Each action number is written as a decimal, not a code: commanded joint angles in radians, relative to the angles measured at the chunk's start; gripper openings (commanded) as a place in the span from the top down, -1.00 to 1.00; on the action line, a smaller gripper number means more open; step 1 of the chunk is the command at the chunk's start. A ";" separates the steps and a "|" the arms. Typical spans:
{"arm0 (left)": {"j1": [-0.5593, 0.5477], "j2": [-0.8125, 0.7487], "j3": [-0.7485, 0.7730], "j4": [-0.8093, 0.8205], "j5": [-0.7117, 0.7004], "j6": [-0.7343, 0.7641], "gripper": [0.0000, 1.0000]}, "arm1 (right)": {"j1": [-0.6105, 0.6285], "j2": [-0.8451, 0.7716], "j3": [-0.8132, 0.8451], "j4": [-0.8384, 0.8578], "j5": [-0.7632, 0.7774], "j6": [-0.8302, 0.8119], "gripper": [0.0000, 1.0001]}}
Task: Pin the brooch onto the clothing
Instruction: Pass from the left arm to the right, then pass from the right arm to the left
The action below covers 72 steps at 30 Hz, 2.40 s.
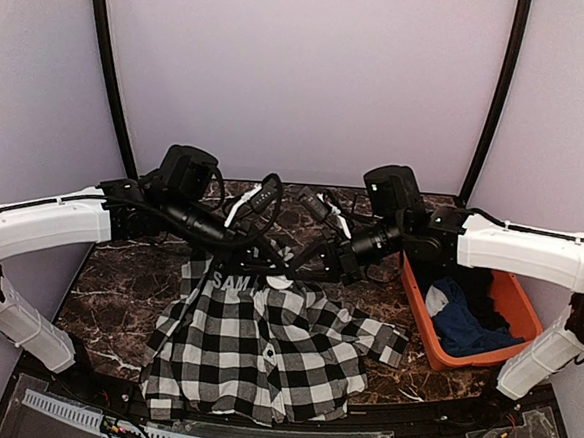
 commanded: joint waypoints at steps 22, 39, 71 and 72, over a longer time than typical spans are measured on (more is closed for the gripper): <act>0.080 -0.081 -0.211 0.418 0.086 -0.245 -0.49 | -0.024 -0.136 -0.257 0.654 0.267 0.309 1.00; 0.079 -0.061 -0.213 0.475 0.025 -0.263 0.11 | 0.013 -0.082 -0.311 0.784 0.294 0.403 1.00; 0.079 -0.071 -0.034 -0.118 0.072 0.062 0.99 | -0.002 -0.134 -0.144 0.238 0.163 0.104 0.03; 0.079 -0.072 -0.026 -0.159 0.075 0.104 0.99 | -0.008 -0.152 -0.144 0.203 0.152 0.073 0.02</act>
